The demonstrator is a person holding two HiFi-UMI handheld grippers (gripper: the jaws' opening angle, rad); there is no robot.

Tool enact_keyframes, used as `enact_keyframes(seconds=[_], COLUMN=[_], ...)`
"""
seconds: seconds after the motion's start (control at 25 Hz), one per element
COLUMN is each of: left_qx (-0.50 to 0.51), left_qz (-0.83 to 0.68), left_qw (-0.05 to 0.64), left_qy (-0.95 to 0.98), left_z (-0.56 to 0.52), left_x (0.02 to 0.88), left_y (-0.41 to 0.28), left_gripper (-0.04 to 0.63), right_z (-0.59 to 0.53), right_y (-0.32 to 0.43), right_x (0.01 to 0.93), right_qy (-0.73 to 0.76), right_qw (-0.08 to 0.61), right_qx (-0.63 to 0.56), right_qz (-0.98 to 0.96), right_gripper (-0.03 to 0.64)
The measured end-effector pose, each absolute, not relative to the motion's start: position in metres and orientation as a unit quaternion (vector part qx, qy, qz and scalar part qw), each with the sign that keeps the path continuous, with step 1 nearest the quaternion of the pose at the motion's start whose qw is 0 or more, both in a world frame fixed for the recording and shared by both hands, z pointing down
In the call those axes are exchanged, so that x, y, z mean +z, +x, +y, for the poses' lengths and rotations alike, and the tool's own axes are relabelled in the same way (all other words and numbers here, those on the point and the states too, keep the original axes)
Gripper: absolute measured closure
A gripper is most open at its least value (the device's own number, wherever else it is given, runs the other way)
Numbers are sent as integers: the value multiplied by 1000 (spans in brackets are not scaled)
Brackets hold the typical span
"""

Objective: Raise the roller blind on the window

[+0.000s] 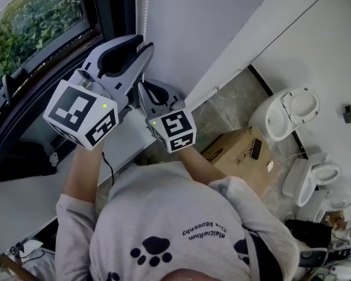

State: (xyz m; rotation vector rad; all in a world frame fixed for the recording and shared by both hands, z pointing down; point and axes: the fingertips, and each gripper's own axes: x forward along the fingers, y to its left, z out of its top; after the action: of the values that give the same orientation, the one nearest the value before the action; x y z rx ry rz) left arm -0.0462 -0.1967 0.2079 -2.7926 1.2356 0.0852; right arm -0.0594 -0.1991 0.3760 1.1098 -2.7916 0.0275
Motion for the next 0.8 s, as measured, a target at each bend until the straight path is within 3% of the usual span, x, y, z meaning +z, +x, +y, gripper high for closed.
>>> enact_keyframes(seconds=[0.24, 0.44, 0.8], left_qx=[20, 35, 16], left_qz=[404, 411, 423], left_qw=[60, 60, 0], left_qy=[-913, -909, -906], left_z=[-207, -207, -209], left_x=[197, 203, 282], left_y=[-38, -46, -47], left_gripper=[575, 581, 581], right_z=[-199, -203, -200], right_y=[-60, -61, -55], right_x=[377, 383, 459], right_qy=[372, 376, 378], right_qw=[67, 72, 121], right_qx=[9, 11, 21], right_qz=[-926, -924, -918], right_gripper=[607, 607, 607])
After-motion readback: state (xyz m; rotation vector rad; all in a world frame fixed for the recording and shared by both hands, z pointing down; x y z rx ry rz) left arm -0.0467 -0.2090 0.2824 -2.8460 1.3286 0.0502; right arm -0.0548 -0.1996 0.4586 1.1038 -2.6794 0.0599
